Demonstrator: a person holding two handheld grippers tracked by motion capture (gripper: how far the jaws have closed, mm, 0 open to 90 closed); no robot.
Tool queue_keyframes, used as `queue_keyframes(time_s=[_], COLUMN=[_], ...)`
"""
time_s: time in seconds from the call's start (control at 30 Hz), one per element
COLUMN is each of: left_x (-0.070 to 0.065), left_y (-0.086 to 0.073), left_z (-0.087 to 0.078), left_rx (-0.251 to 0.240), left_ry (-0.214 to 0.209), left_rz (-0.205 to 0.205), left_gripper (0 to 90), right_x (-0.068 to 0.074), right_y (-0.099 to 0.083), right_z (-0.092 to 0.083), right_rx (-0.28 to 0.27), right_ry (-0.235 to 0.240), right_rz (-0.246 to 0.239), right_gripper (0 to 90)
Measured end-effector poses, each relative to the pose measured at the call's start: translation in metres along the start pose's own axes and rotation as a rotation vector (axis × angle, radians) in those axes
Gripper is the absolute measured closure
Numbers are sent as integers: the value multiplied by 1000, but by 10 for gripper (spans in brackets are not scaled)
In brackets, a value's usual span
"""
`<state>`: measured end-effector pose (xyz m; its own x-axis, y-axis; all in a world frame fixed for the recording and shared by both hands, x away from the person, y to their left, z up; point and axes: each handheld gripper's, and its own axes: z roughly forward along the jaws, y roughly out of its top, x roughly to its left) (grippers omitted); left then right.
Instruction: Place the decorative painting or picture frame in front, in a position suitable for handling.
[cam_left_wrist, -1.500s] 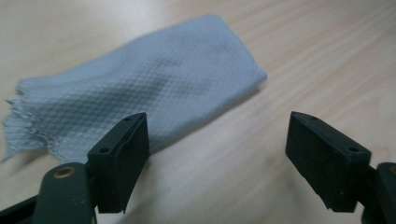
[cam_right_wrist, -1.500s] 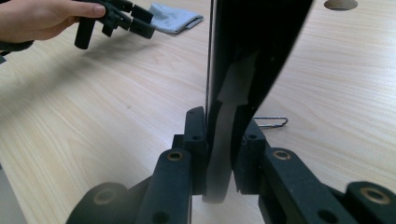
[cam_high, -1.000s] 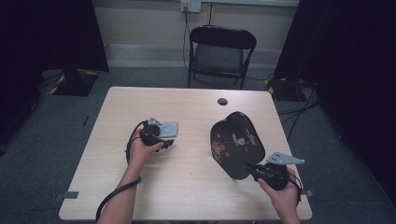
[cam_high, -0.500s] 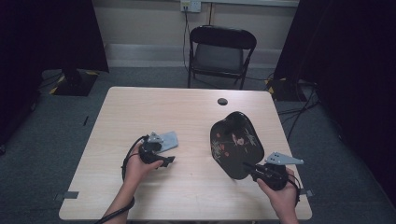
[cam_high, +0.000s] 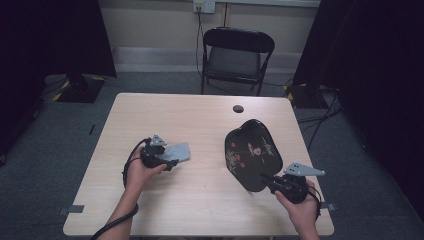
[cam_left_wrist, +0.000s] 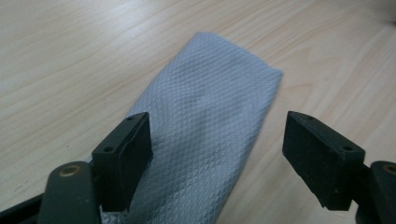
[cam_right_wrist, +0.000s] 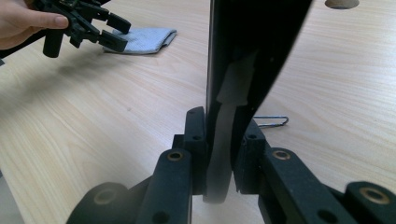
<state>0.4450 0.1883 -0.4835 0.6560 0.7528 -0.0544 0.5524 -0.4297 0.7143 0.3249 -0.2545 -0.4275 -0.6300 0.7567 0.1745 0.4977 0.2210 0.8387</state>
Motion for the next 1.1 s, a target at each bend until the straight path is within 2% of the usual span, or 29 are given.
queue_keyframes(time_s=[0.13, 0.23, 0.33, 0.37, 0.4, 0.43, 0.53, 0.6, 0.77, 0.8, 0.83, 0.93, 1.07, 1.1], left_x=[2, -1, -11, -18, -21, -25, -32, -35, -30, -27, -22, -18, -16, -12], left_y=[-6, -9, -11, -13, -14, -15, -19, -20, -14, -11, -7, -5, -6, -9], left_z=[2, 0, -6, -8, -11, -12, -18, -22, -29, -30, -29, -23, -15, -10], left_rx=[-17, -15, 17, 26, 34, 35, 41, 47, 4, -10, -9, 3, 30, 41], left_ry=[6, 19, -2, -23, -26, -37, -72, -66, -40, -30, -13, -1, 26, 34], left_rz=[1, 25, 19, 25, 40, 30, 34, 52, 53, 43, 33, 33, 50, 39], left_gripper=[292, 303, 303, 303, 303, 302, 296, 296, 277, 277, 265, 266, 277, 281], right_x=[0, -1, -1, -1, -1, -1, 0, -1, -1, -1, -1, -1, -1, -2], right_y=[0, 0, 0, 0, 0, 0, 0, 0, -1, -1, 0, 0, 0, 1], right_z=[0, 0, 0, 0, 0, 0, 0, 0, 0, 0, 0, 0, 0, 0], right_rx=[1, -1, 2, 3, 2, 3, 3, 3, 4, 4, 2, -3, 1, 2], right_ry=[-1, 3, 4, 4, 4, 4, 3, 3, 2, 2, -2, -2, 2, 1], right_rz=[5, 9, 11, 10, 9, 11, 3, 5, 6, 6, 8, 8, 5, 6], right_gripper=[787, 786, 786, 786, 786, 786, 786, 786, 786, 786, 786, 787, 787, 787])
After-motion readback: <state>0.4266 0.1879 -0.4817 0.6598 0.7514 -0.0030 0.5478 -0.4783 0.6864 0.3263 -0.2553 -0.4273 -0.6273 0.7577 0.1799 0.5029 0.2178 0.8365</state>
